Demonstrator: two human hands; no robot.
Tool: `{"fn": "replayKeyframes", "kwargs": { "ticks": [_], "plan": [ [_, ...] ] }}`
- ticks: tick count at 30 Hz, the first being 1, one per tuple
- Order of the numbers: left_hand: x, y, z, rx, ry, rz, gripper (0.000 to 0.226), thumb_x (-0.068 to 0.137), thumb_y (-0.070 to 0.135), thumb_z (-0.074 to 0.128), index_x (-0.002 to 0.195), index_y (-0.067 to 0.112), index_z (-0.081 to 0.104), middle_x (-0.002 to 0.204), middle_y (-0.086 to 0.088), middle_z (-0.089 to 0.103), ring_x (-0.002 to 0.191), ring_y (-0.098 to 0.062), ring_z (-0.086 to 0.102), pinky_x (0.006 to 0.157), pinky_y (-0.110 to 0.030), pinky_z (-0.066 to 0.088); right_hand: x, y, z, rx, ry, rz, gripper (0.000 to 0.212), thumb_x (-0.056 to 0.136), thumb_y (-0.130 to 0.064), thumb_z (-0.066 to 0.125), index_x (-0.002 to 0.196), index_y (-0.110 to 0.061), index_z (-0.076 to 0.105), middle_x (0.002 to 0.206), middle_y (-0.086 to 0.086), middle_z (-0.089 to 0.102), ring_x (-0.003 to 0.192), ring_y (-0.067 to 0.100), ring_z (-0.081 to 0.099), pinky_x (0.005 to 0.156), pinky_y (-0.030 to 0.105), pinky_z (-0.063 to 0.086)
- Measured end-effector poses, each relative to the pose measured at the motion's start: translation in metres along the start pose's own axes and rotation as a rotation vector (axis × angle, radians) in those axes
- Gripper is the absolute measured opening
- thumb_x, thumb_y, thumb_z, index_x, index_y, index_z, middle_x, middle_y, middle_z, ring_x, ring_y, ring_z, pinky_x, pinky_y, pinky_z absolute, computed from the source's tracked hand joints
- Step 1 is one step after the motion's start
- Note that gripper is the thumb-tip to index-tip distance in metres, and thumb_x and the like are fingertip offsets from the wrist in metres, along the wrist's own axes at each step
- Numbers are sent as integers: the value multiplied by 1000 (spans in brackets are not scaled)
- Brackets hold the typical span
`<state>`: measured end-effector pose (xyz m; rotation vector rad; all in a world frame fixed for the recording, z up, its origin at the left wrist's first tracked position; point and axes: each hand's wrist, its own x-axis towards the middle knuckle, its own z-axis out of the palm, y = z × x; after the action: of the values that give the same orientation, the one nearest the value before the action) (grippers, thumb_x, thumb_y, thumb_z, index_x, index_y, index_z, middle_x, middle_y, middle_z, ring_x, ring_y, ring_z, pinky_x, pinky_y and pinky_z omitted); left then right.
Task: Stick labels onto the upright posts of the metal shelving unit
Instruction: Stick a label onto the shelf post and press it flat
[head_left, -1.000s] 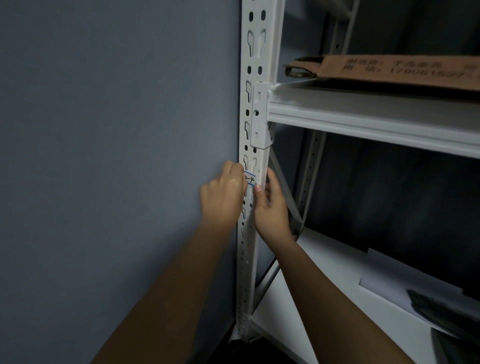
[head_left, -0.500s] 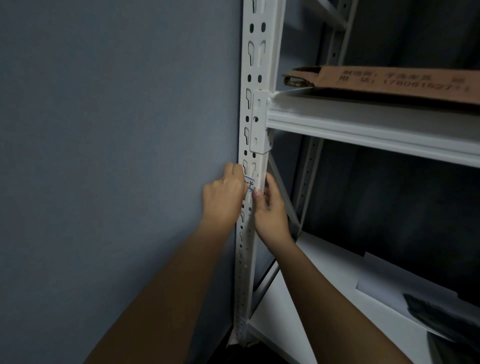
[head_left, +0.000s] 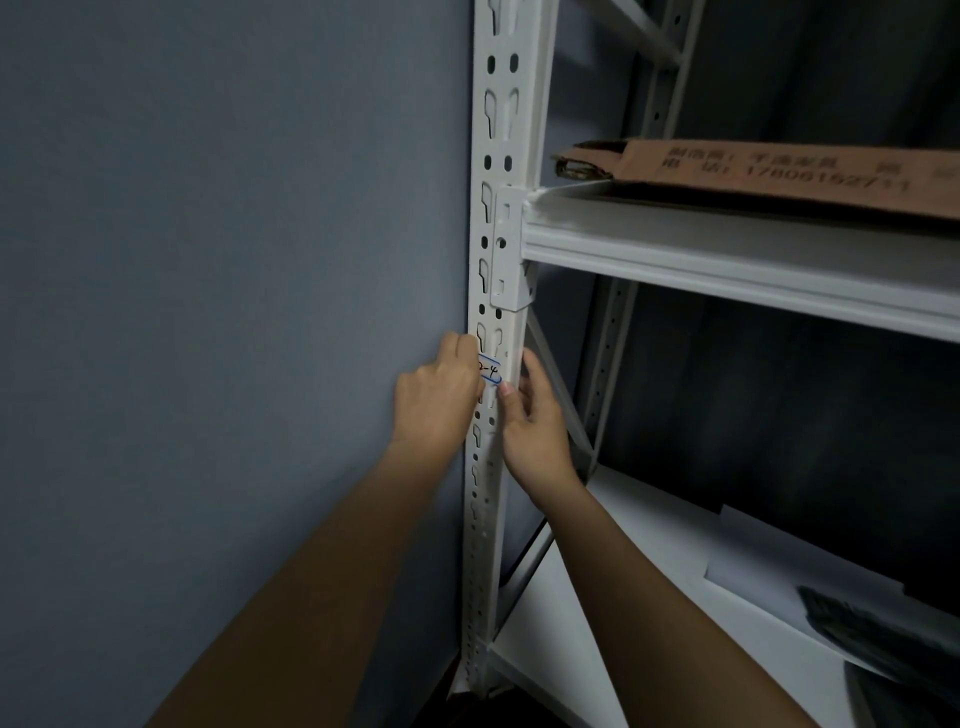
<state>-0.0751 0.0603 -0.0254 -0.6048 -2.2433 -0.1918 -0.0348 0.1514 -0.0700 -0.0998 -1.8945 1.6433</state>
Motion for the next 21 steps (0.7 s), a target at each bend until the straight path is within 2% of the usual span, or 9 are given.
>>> {"fn": "replayKeyframes", "kwargs": {
  "ticks": [2, 4, 6, 8, 9, 11, 16, 21],
  "plan": [
    [-1, 0, 2, -19, -2, -18, 41, 48, 20, 93, 63, 13, 55, 58, -2, 52, 26, -20, 44, 39, -17, 10, 1, 1, 0, 3, -2, -10, 40, 101, -10, 40, 132, -36, 42, 117, -18, 60, 109, -7, 57, 97, 18, 43],
    [-2, -1, -1, -49, -8, -21, 35, 58, 16, 89, 68, 9, 56, 64, -7, 54, 32, -26, 50, 39, -20, 13, 1, 1, 0, 1, 4, -14, 40, 101, -10, 41, 130, -37, 43, 117, -17, 61, 110, -4, 58, 98, 21, 44],
    [-3, 0, -6, -129, -82, -32, 16, 85, 13, 67, 89, 3, 56, 87, -14, 58, 57, -37, 62, 46, -32, 27, 1, 1, -1, 3, -4, -24, 41, 101, -10, 40, 126, -43, 43, 116, -20, 61, 108, -7, 57, 96, 16, 44],
    [-3, 2, -8, -124, -181, -53, 16, 99, 17, 43, 108, 4, 49, 107, -14, 52, 83, -41, 63, 57, -38, 30, 0, 0, -1, 6, -7, -36, 44, 101, -8, 40, 120, -48, 41, 113, -26, 59, 103, -15, 56, 89, 6, 41],
    [-3, 2, -10, -99, -221, -54, 18, 101, 19, 38, 111, 7, 46, 112, -12, 50, 89, -39, 62, 60, -38, 30, 1, 0, -1, 7, -3, -39, 43, 101, -8, 40, 123, -45, 41, 114, -24, 59, 104, -15, 55, 89, 5, 40],
    [-3, 2, -11, -85, -254, -53, 18, 102, 20, 34, 112, 8, 44, 115, -10, 48, 93, -38, 61, 62, -38, 30, 1, 1, 0, 13, -3, -48, 41, 101, -9, 40, 130, -38, 40, 116, -20, 60, 107, -12, 56, 92, 8, 40],
    [-3, 3, -13, -69, -300, -65, 20, 103, 21, 32, 113, 8, 43, 116, -11, 48, 94, -38, 61, 62, -37, 31, 1, 3, 0, 19, -9, -52, 42, 102, -8, 39, 134, -34, 40, 115, -24, 58, 106, -14, 55, 92, 7, 40],
    [-5, 3, -15, -95, -345, -81, 23, 102, 22, 32, 114, 7, 43, 118, -12, 48, 95, -39, 60, 64, -37, 30, 2, 3, 0, 18, -10, -48, 42, 101, -8, 40, 132, -37, 39, 114, -27, 57, 105, -16, 55, 93, 10, 40]
  ]
}}
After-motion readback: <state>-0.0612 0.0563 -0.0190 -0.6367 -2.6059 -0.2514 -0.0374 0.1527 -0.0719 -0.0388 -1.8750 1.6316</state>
